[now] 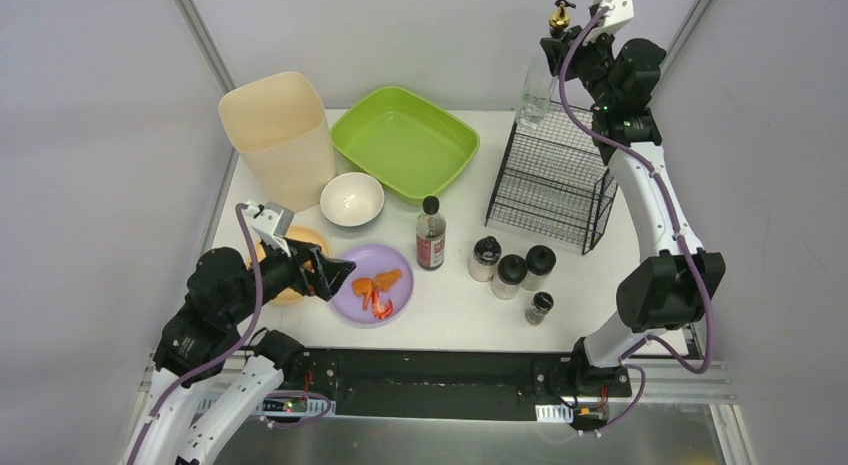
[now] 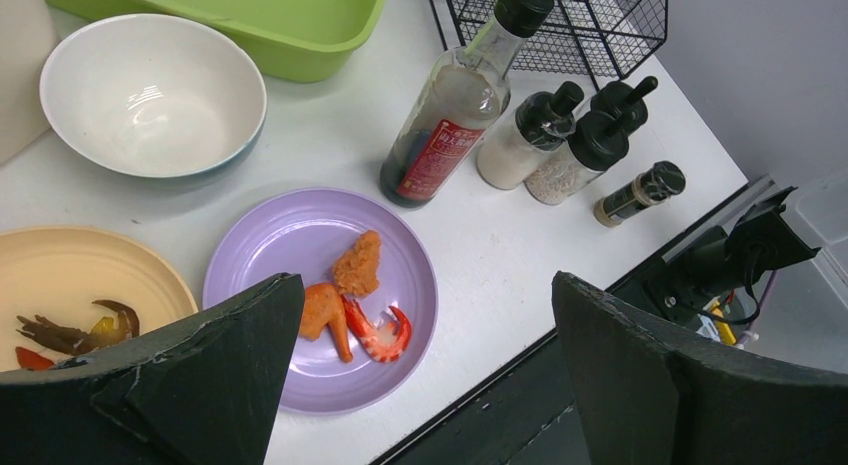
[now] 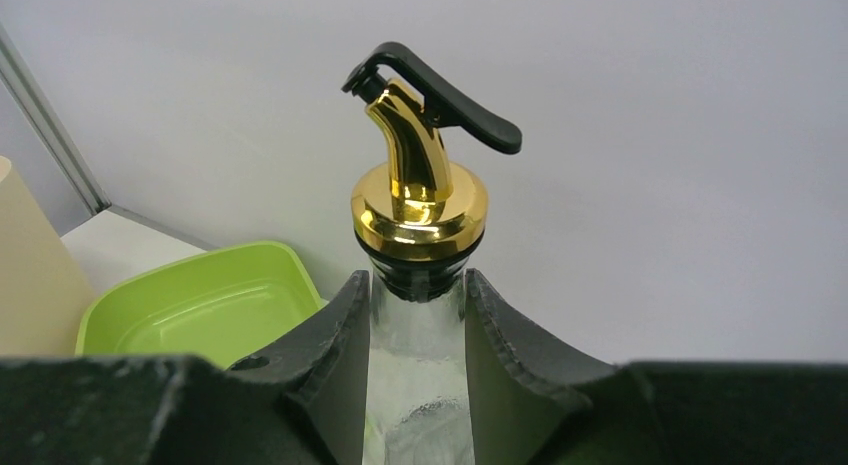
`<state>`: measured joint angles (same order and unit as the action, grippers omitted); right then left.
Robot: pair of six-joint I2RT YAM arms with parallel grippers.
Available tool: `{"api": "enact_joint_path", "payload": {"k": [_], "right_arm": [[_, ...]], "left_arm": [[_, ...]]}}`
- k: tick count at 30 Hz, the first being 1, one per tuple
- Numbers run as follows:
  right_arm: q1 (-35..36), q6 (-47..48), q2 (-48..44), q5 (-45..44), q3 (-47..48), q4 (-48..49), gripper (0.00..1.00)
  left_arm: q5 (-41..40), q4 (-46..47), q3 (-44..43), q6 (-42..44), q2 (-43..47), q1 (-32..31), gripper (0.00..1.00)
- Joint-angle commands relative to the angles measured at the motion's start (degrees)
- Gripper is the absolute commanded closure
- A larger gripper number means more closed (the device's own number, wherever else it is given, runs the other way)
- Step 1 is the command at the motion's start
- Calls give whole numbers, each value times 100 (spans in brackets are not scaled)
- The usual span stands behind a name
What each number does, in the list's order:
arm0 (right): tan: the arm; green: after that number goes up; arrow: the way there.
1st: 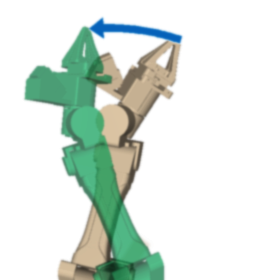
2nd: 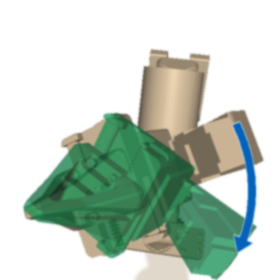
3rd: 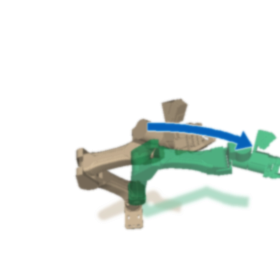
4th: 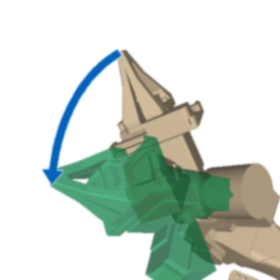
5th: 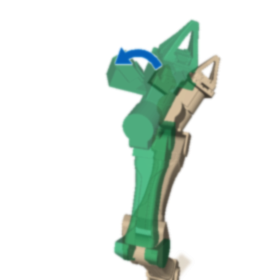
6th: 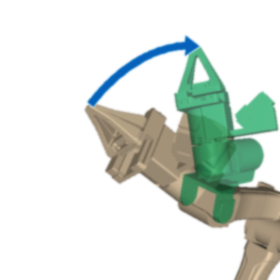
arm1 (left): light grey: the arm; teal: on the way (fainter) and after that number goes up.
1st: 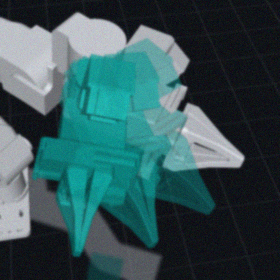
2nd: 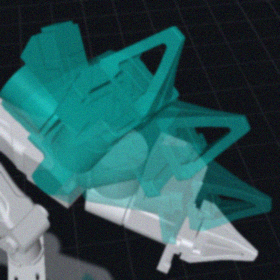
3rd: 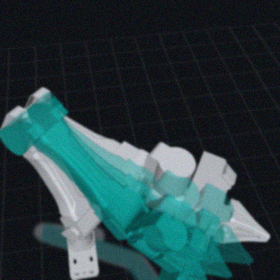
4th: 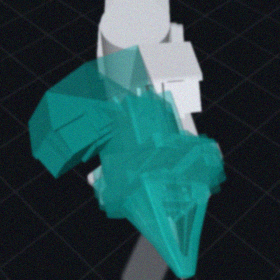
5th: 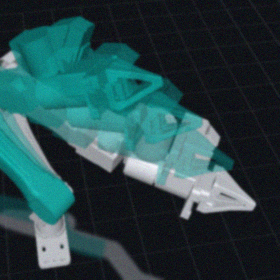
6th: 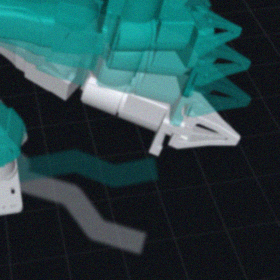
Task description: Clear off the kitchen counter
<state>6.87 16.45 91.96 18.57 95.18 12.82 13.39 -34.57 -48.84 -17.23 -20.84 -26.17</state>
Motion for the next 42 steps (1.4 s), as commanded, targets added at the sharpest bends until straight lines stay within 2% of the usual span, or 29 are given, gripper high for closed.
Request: {"api": "enact_joint_path", "payload": {"k": [1, 8, 24, 42], "right_arm": [[-168, -315, -35, 486, 569, 1179, 100], [-429, -257, 47, 909, 351, 1270, 100], [-826, -698, 531, 1827, -1, 1792, 100], [-869, -671, 735, 1987, -899, 2157, 100]], "left_arm": [[445, 362, 39, -102, -87, 263, 0], [830, 571, 122, -253, -166, 718, 0], [1033, 609, 136, -263, -327, 893, 0], [1170, 652, 160, -310, -458, 1093, 0]]}}
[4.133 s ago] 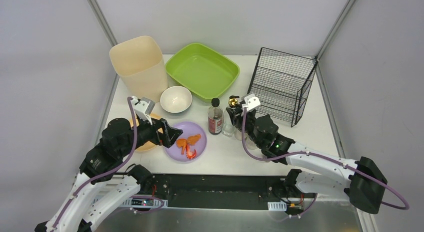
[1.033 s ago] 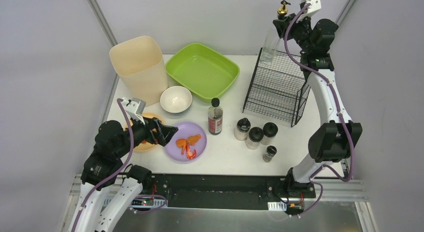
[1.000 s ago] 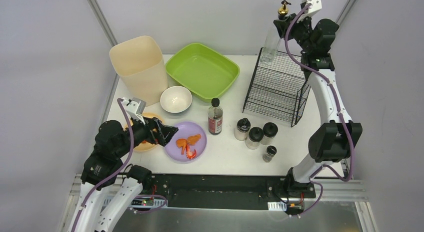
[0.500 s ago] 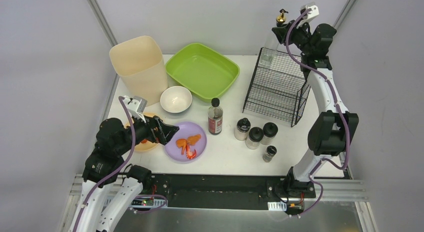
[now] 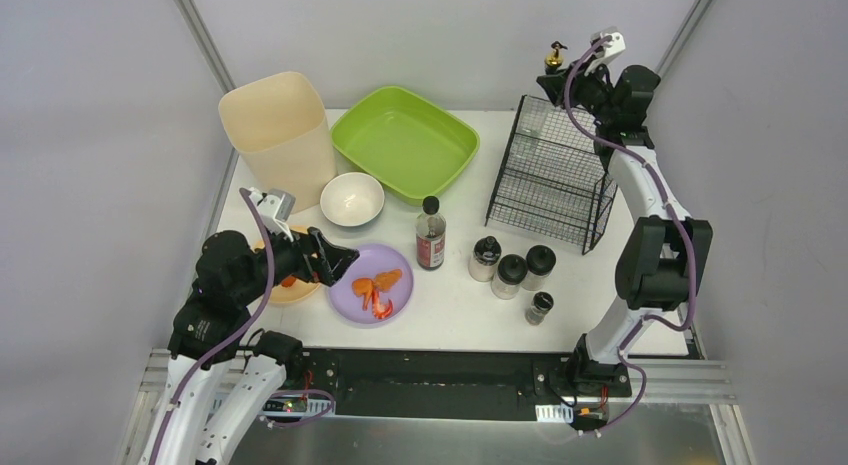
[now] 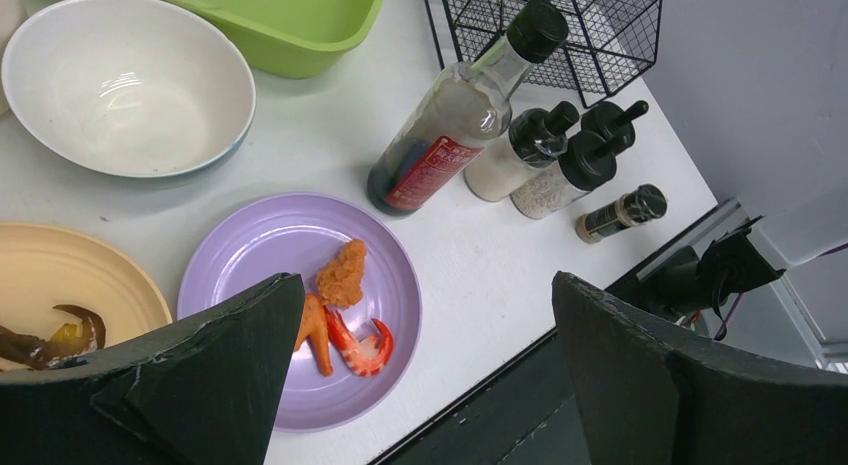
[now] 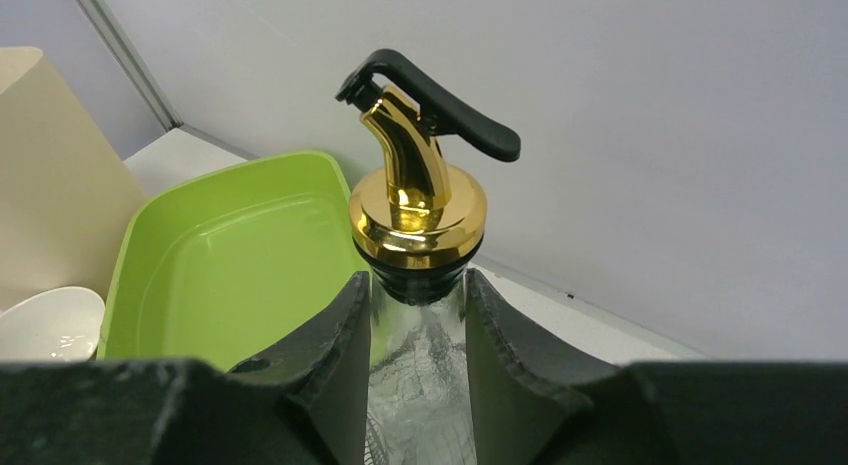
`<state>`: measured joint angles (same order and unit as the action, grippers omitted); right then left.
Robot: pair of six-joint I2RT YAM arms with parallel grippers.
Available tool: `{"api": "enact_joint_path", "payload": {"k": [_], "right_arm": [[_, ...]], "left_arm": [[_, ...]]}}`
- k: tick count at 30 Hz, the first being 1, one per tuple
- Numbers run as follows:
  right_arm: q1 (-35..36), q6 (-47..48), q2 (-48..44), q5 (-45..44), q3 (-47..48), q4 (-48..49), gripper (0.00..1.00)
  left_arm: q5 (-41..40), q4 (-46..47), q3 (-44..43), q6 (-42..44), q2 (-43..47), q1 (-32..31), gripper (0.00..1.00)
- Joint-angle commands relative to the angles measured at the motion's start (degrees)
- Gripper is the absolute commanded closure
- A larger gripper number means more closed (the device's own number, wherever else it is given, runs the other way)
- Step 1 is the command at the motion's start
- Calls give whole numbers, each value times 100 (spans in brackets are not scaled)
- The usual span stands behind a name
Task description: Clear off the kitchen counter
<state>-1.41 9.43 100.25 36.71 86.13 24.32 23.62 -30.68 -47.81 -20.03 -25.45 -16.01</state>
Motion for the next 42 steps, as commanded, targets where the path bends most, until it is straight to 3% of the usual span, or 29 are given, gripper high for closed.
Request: {"api": "enact_joint_path", "payload": {"k": [1, 23, 42], "right_arm": [[-43, 77, -93, 159, -39, 1005, 100], [-35, 515, 24, 67, -645, 847, 100], [105, 473, -125, -363, -957, 870, 67]], "left_arm": [[151, 264, 54, -29, 1, 80, 0], [209, 290, 67, -45, -20, 98, 0], [203, 290, 62, -46, -10, 106, 0]]}}
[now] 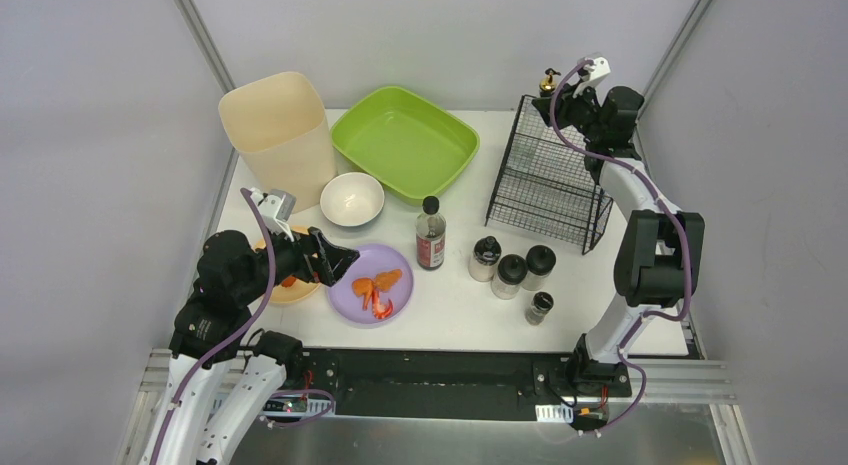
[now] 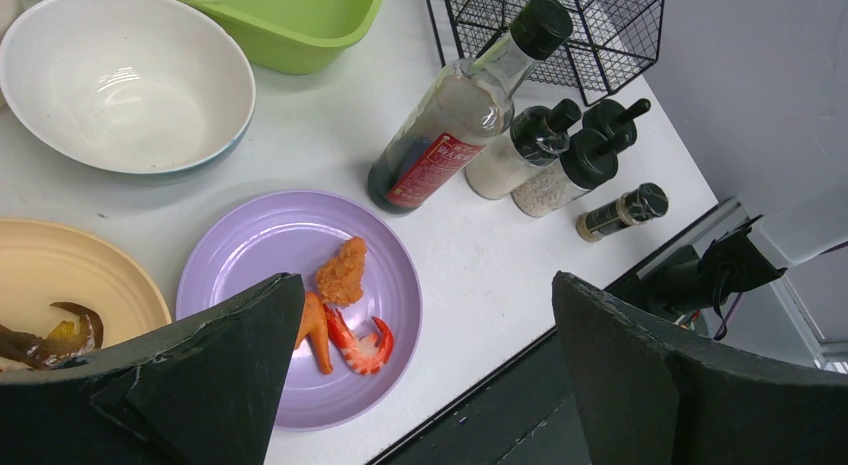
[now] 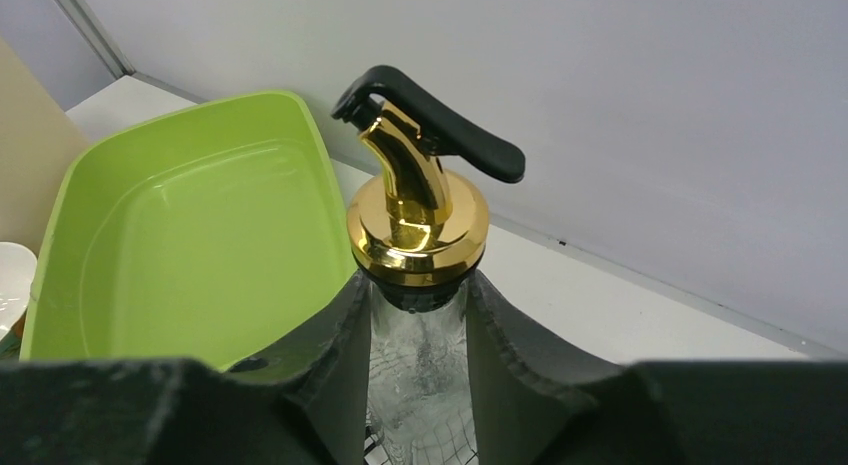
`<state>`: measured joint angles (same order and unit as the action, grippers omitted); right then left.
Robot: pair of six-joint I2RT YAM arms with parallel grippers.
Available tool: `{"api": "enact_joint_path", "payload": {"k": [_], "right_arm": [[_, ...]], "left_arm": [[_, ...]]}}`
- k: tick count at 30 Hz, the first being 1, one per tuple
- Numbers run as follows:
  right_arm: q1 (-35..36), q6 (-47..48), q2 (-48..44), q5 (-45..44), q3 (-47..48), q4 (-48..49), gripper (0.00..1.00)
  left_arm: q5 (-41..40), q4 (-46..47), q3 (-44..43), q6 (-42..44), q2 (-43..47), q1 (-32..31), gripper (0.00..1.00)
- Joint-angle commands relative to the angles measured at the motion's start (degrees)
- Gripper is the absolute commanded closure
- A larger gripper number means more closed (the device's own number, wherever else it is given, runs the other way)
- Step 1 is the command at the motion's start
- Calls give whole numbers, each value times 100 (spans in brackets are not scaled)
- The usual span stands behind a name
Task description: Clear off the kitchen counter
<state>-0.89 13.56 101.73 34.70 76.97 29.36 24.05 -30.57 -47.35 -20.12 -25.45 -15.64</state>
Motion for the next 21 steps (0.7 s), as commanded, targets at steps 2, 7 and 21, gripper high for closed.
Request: {"api": "enact_joint_path", "payload": {"k": [2, 7, 21], "right_arm": [[68, 29, -327, -228, -57, 368, 57], [85, 20, -490, -301, -98, 299, 53], [201, -318, -1336, -470, -848, 240, 1]], "left_arm": [[160, 278, 16, -36, -5, 70, 0], [178, 279, 16, -36, 13, 70, 0], [133, 279, 25, -27, 45, 70, 0]]}}
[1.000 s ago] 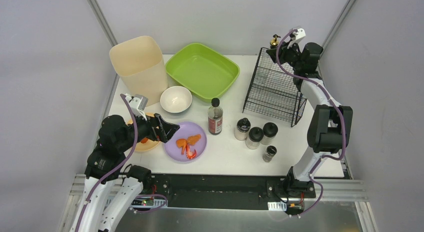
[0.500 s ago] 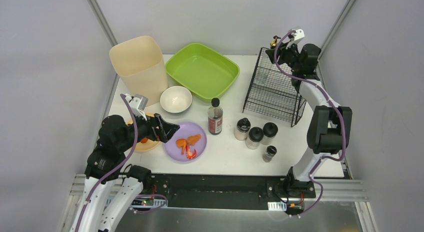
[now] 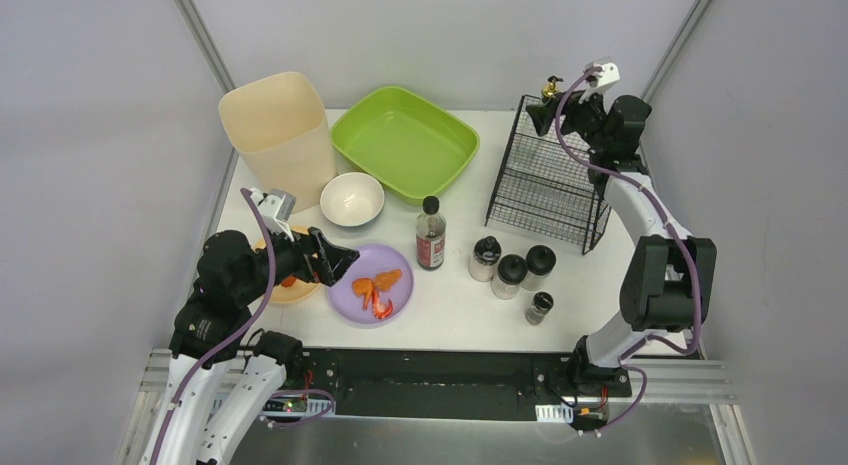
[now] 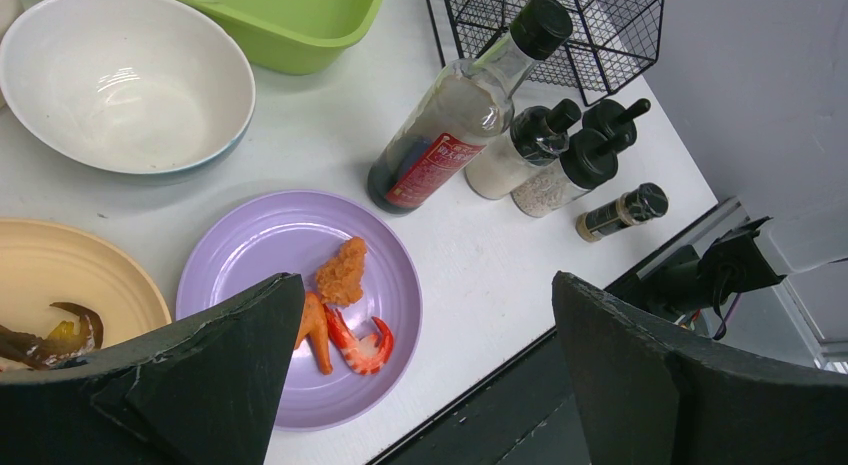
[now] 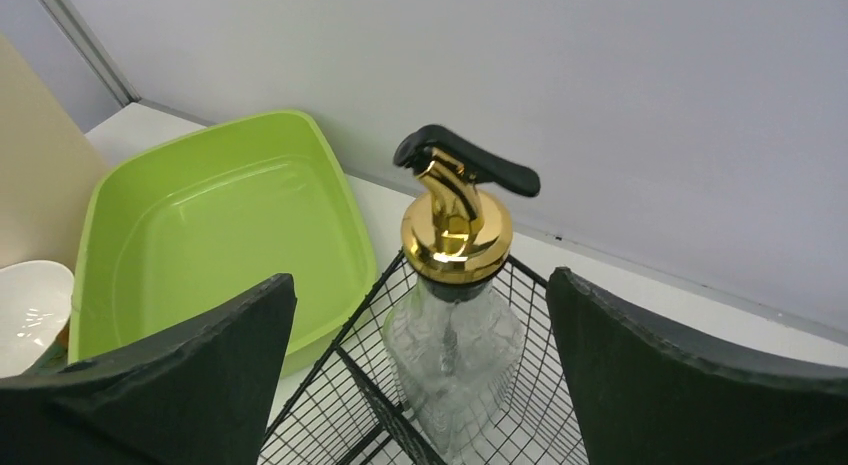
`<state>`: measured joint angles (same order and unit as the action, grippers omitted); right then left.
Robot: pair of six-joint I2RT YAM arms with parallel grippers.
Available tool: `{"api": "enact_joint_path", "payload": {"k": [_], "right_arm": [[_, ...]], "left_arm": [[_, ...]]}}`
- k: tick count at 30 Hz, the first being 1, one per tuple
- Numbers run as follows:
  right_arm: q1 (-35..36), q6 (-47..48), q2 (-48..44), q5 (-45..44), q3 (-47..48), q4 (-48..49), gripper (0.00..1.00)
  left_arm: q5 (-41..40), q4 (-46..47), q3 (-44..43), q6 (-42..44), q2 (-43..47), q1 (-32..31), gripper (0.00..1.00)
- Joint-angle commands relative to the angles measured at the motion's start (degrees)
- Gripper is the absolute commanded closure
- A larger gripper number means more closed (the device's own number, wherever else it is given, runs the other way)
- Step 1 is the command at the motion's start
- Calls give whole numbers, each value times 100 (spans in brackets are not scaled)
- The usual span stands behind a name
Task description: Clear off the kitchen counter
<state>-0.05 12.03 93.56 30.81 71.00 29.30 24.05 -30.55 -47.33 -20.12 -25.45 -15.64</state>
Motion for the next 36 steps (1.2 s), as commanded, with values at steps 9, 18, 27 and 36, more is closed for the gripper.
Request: {"api": "enact_joint_path", "payload": {"k": [9, 18, 27, 36], "right_arm": [[453, 24, -1780, -814, -1182, -299, 1], [1246, -62, -3455, -1103, -1534, -1975, 1], [2787, -536, -4197, -1390, -1240, -3373, 1], [4674, -453, -3864, -2916, -985, -3912, 1]], "left_arm": [[0, 277, 43, -10, 97, 70, 0], [-431, 266, 73, -77, 144, 70, 0], [-613, 267, 92, -53, 158, 70, 0], [-663, 238, 95, -36, 83, 70, 0]]}}
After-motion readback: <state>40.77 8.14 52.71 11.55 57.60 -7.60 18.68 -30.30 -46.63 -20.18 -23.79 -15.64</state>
